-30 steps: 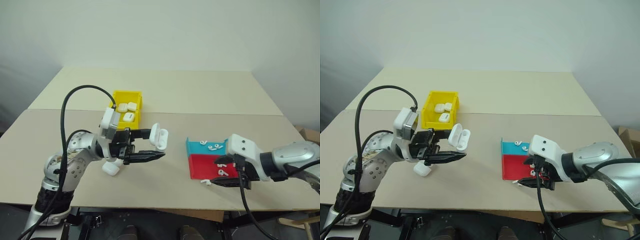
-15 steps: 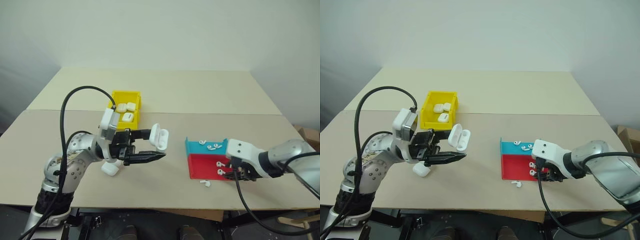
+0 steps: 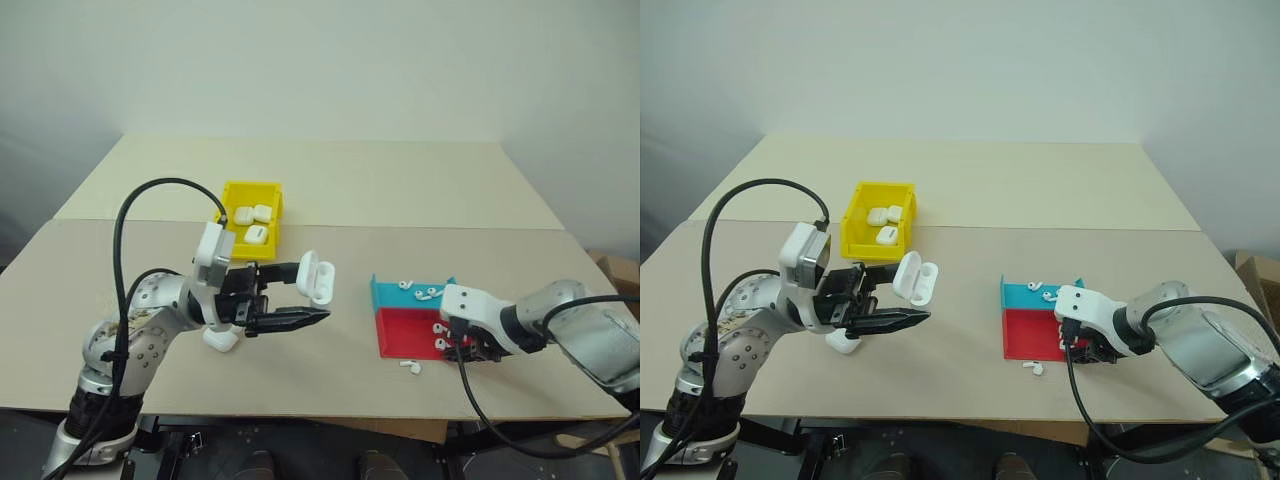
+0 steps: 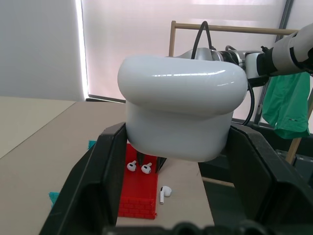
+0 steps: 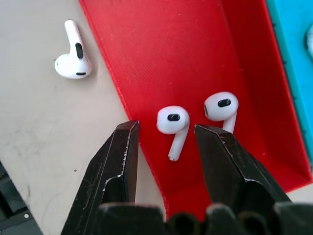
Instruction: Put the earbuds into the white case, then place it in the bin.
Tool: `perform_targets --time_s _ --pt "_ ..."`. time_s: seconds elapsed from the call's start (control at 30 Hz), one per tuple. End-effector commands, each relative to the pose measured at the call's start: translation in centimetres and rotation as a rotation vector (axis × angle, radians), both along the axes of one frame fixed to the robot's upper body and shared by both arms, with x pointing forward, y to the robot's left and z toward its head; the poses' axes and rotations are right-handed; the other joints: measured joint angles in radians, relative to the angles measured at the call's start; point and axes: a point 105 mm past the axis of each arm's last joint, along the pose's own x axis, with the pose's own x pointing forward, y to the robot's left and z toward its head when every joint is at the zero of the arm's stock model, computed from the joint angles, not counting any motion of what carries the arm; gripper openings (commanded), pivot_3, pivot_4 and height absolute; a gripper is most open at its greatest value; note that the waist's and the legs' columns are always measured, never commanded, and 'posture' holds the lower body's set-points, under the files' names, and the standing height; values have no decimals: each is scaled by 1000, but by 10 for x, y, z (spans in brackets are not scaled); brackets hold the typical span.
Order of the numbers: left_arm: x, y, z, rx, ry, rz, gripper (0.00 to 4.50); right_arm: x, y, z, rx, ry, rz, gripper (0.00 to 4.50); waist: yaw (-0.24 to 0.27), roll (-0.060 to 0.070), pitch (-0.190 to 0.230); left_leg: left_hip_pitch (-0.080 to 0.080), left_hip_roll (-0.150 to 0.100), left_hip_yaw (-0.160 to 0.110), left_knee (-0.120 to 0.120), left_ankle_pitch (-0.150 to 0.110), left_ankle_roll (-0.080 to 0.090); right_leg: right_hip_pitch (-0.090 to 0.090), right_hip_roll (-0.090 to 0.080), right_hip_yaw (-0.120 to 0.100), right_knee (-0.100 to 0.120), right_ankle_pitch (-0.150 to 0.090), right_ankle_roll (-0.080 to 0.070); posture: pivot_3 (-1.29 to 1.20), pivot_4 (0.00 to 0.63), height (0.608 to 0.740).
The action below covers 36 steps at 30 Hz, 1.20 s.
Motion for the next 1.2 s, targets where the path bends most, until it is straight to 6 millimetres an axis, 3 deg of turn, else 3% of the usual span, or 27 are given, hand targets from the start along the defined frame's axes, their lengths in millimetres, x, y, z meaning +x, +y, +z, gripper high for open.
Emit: perform_targets --time_s 0.03,0.23,0.33,0.43,0.67,0.8,0.97,1.07,1.2 --pt "-6 3 9 -15 -48 0 2762 6 1 7 -12 -37 10 2224 1 0 0 0 0 0 0 0 0 0 0 0 0 0 0 0 150 740" --pt "-8 3 9 -13 -49 4 2762 5 0 3 -19 -22 15 2224 1 0 0 0 0 0 0 0 0 0 0 0 0 0 0 0 150 740" --pt "-8 3 10 -13 -50 4 2762 4 0 1 -21 -16 19 1662 1 0 0 0 0 0 0 0 0 0 0 0 0 0 0 0 150 740" --pt "-8 3 10 -12 -50 4 2762 3 0 0 -23 -15 18 744 0 0 0 0 0 0 0 0 0 0 0 0 0 0 0 0 150 740" --pt "-9 2 11 -13 -49 0 2762 3 1 5 11 -33 -10 727 1 0 0 1 0 0 0 0 0 1 0 0 0 0 0 0 150 740" --pt "-9 2 12 -15 -47 -7 2762 -6 13 35 183 -50 -20 727 3 0 0 0 0 0 0 0 0 0 0 0 0 0 0 0 150 740" --pt "-4 0 13 -18 -50 -27 2762 -25 38 96 641 -164 67 727 3 0 0 1 0 -1 0 0 0 2 0 -1 0 0 0 0 150 740" --pt "2 -3 15 -21 -54 -43 2762 -25 48 135 946 -334 91 727 3 0 0 2 0 -3 1 0 0 5 1 -3 -1 0 0 0 150 740" --pt "11 -8 19 -18 -53 -59 2762 -24 65 171 1224 -416 104 727 -2 0 0 4 0 -3 1 0 0 8 0 -2 0 0 0 0 150 740"
